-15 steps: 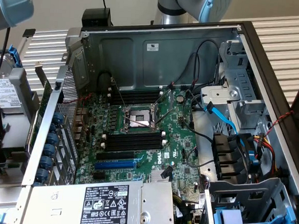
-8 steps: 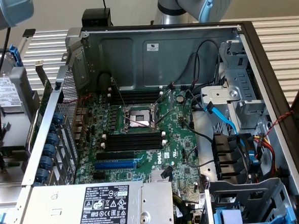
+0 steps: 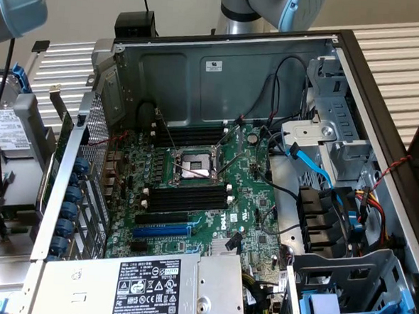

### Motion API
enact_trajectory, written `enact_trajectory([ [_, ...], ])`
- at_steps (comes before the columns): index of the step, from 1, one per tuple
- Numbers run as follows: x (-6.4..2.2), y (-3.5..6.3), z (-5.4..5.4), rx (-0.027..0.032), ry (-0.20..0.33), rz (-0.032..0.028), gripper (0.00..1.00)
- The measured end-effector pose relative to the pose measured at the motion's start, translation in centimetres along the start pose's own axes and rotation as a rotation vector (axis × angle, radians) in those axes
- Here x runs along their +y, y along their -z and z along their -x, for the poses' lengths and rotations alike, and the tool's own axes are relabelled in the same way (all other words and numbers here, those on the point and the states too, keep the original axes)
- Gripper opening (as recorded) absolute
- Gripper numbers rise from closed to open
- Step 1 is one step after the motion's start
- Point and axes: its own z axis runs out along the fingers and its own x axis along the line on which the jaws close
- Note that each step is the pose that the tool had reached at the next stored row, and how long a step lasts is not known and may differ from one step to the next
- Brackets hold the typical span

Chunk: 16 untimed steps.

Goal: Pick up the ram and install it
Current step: 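Pick up the ram and move it above insertion slot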

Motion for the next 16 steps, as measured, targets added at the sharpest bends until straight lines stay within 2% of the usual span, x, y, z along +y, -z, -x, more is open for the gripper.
enact_trajectory([
  [10, 0.05, 0.90, 0.0, 0.0017, 0.000, 0.0000, 0.14],
  [16, 0.16, 2.23, 0.0, 0.0026, 0.000, 0.0002, 0.14],
])
